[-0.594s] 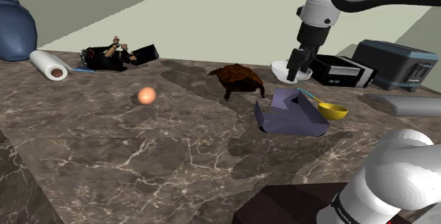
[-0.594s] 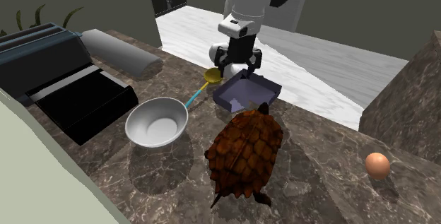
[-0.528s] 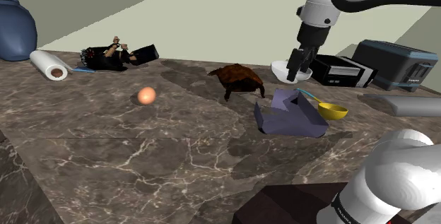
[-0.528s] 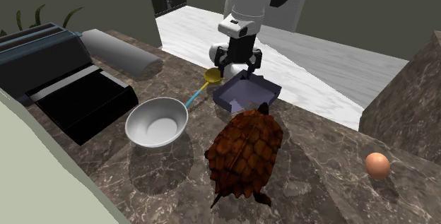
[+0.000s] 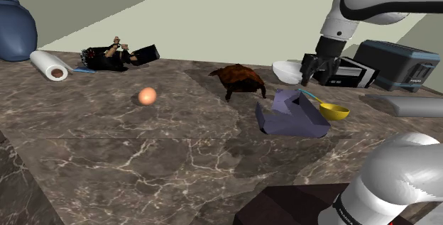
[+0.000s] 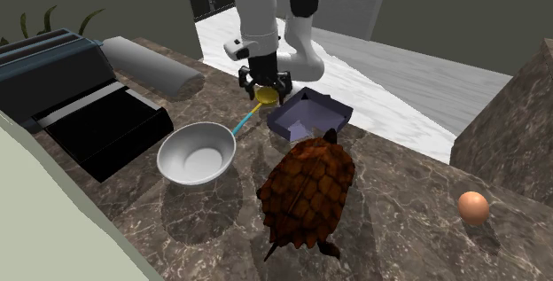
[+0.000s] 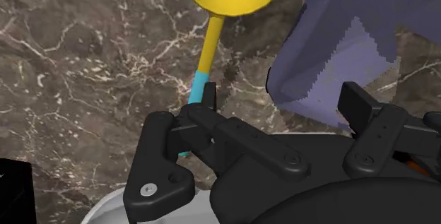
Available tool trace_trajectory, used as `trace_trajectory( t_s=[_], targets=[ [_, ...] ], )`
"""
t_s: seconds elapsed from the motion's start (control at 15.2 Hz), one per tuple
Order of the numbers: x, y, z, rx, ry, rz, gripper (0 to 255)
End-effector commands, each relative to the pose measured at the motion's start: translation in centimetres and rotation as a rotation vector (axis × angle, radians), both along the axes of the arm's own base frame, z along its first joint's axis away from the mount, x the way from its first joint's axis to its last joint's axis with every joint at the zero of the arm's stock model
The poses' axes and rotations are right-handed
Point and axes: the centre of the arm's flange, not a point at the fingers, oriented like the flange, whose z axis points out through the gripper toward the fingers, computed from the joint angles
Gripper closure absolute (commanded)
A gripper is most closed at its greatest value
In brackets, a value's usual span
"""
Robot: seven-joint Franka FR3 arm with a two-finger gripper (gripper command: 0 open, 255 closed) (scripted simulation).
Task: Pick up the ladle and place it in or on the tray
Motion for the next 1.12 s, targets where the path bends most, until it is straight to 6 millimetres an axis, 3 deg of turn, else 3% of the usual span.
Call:
trace_trajectory(
  t_s=[0.0, 0.2, 0.73, 1.06],
  targets=[
    [-1.5, -2.4, -1.3, 0.055, 0.012, -0.115, 0],
    [-4.0, -5.9, -3.6, 0.134, 0.030, -0.284, 0],
    [-4.0, -5.2, -7.5, 0.135, 0.030, -0.287, 0],
    [-4.0, -5.2, -7.5, 0.135, 0.030, -0.287, 0]
  ],
)
